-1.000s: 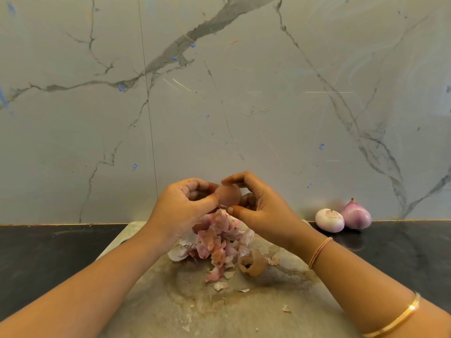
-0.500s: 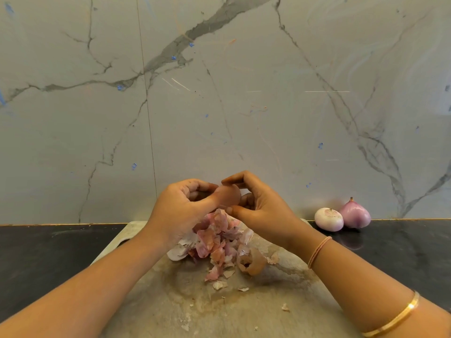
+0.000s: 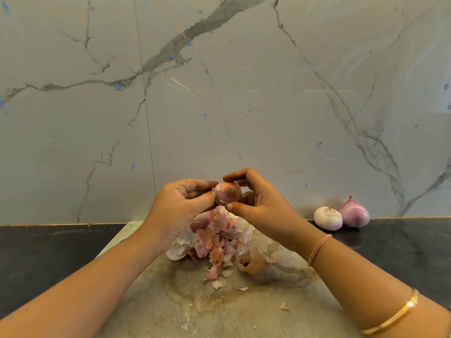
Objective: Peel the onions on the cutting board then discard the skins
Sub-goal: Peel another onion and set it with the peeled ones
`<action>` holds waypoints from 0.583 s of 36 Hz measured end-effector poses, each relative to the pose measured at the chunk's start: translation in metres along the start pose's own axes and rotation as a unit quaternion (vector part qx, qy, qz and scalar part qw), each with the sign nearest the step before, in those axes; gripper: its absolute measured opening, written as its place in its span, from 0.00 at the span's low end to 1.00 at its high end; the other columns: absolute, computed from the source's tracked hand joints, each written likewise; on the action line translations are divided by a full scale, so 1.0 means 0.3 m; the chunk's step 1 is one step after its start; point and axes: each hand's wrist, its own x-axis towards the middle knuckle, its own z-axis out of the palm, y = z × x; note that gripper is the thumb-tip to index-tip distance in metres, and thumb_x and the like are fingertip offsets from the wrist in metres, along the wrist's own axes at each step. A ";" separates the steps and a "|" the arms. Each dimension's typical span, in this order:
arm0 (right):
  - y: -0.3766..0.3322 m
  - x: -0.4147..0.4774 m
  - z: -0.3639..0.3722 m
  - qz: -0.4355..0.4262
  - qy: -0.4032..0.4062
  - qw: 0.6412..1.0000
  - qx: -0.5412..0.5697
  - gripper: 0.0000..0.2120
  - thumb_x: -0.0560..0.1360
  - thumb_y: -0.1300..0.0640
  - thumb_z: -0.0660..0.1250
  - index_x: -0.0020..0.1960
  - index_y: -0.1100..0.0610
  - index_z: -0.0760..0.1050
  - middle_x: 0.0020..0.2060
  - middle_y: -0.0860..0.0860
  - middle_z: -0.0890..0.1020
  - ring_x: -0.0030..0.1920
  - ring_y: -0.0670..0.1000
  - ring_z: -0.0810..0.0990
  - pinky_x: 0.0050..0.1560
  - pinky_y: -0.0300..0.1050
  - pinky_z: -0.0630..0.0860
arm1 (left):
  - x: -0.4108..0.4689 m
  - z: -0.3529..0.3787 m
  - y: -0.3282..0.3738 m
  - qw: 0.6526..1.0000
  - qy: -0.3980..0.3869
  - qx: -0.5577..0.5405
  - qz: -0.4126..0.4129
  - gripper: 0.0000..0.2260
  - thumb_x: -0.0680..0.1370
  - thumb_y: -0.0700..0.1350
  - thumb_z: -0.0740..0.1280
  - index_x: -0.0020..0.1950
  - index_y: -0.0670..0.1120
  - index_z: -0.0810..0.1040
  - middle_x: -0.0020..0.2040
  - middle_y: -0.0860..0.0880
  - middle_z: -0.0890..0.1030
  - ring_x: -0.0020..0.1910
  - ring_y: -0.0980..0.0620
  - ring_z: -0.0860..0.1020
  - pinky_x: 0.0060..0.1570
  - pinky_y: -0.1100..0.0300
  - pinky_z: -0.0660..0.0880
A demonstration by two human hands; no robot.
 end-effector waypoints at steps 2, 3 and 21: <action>-0.001 0.000 0.001 0.000 -0.002 1.000 0.012 0.18 0.75 0.67 0.68 0.56 0.47 0.71 0.52 0.43 0.76 0.41 0.42 0.81 0.45 0.37 0.79 | 0.002 -0.003 0.000 1.000 0.012 0.005 0.004 0.08 0.75 0.35 0.68 0.47 0.47 0.83 0.38 0.50 0.85 0.40 0.56 0.84 0.37 0.68 0.78; -0.001 0.000 0.002 0.000 -0.002 1.000 0.012 0.18 0.75 0.66 0.68 0.56 0.47 0.70 0.52 0.43 0.76 0.41 0.42 0.81 0.45 0.37 0.79 | 0.002 -0.004 0.003 1.000 0.016 0.004 0.003 0.08 0.75 0.35 0.68 0.47 0.47 0.83 0.38 0.50 0.85 0.39 0.55 0.84 0.37 0.68 0.78; 0.005 0.000 0.012 -0.001 0.010 1.000 0.005 0.18 0.76 0.67 0.67 0.57 0.47 0.69 0.50 0.41 0.75 0.37 0.40 0.80 0.40 0.34 0.76 | -0.003 0.013 -0.004 0.999 0.018 -0.031 -0.025 0.07 0.76 0.38 0.67 0.52 0.43 0.82 0.43 0.45 0.85 0.43 0.49 0.84 0.43 0.60 0.81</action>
